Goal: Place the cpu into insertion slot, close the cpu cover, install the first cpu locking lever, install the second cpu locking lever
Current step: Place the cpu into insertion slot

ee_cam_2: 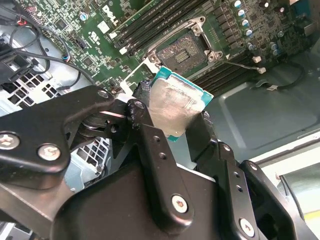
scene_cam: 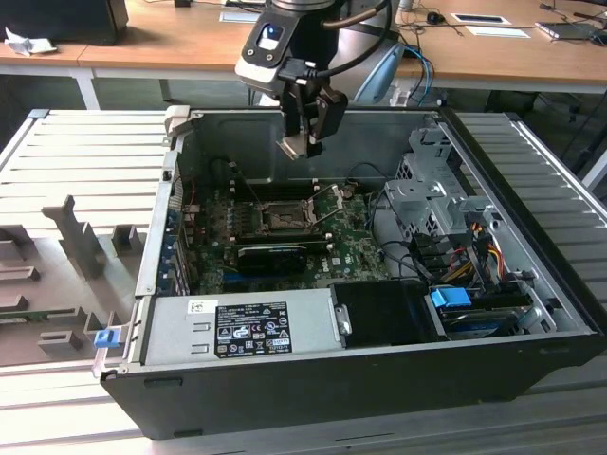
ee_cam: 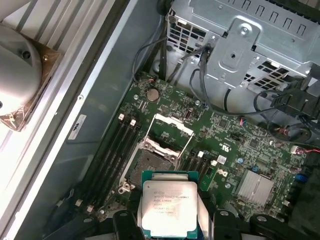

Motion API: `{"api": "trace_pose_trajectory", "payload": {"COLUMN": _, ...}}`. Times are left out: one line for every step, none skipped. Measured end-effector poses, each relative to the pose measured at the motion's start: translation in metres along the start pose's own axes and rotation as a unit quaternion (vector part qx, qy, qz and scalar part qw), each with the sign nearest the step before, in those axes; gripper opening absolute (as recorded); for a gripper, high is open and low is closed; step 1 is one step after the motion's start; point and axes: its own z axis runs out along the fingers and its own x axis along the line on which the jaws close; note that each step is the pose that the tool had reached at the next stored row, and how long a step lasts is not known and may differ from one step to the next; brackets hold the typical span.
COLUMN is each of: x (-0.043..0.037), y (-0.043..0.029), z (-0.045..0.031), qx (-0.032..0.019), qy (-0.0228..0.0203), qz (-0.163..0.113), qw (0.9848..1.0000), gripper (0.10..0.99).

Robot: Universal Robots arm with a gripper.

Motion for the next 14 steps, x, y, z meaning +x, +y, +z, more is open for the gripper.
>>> {"api": "trace_pose_trajectory", "payload": {"x": 0.0, "y": 0.0, "z": 0.0001, "qx": 0.0, "qy": -0.0002, "qz": 0.002, "qw": 1.0, "gripper": 0.529}}
{"api": "trace_pose_trajectory", "payload": {"x": 0.0, "y": 0.0, "z": 0.0002, "qx": -0.0001, "qy": -0.0005, "qz": 0.005, "qw": 1.0, "gripper": 0.529}}
{"api": "trace_pose_trajectory", "payload": {"x": 0.0, "y": 0.0, "z": 0.0003, "qx": -0.0002, "qy": -0.0009, "qz": 0.01, "qw": 1.0, "gripper": 0.529}}
{"api": "trace_pose_trajectory", "payload": {"x": 0.0, "y": 0.0, "z": 0.0004, "qx": -0.0002, "qy": -0.0011, "qz": 0.012, "qw": 0.9999, "gripper": 0.529}}
{"api": "trace_pose_trajectory", "payload": {"x": 0.0, "y": 0.0, "z": 0.0005, "qx": -0.0002, "qy": -0.0013, "qz": 0.014, "qw": 0.9999, "gripper": 0.529}}
{"api": "trace_pose_trajectory", "payload": {"x": 0.0, "y": 0.0, "z": 0.0005, "qx": -0.0003, "qy": -0.0015, "qz": 0.016, "qw": 0.9999, "gripper": 0.529}}
{"api": "trace_pose_trajectory", "payload": {"x": 0.0, "y": -0.0001, "z": 0.0006, "qx": -0.0003, "qy": -0.0017, "qz": 0.018, "qw": 0.9998, "gripper": 0.529}}
{"api": "trace_pose_trajectory", "payload": {"x": 0.0, "y": -0.0001, "z": 0.0008, "qx": -0.0004, "qy": -0.0021, "qz": 0.023, "qw": 0.9997, "gripper": 0.529}}
{"api": "trace_pose_trajectory", "payload": {"x": 0.0, "y": -0.0001, "z": 0.0009, "qx": -0.0005, "qy": -0.0022, "qz": 0.025, "qw": 0.9997, "gripper": 0.529}}
{"api": "trace_pose_trajectory", "payload": {"x": 0.0, "y": -0.0001, "z": 0.0009, "qx": -0.0005, "qy": -0.0024, "qz": 0.027, "qw": 0.9996, "gripper": 0.529}}
{"api": "trace_pose_trajectory", "payload": {"x": 0.0, "y": -0.0001, "z": 0.001, "qx": -0.0005, "qy": -0.0027, "qz": 0.03, "qw": 0.9996, "gripper": 0.529}}
{"api": "trace_pose_trajectory", "payload": {"x": 0.0, "y": -0.0001, "z": 0.0011, "qx": -0.0006, "qy": -0.0029, "qz": 0.032, "qw": 0.9995, "gripper": 0.529}}
{"api": "trace_pose_trajectory", "payload": {"x": 0.0, "y": -0.0001, "z": 0.0012, "qx": -0.0007, "qy": -0.0031, "qz": 0.035, "qw": 0.9994, "gripper": 0.529}}
{"api": "trace_pose_trajectory", "payload": {"x": 0.0, "y": -0.0001, "z": 0.0013, "qx": -0.0007, "qy": -0.0033, "qz": 0.037, "qw": 0.9993, "gripper": 0.529}}
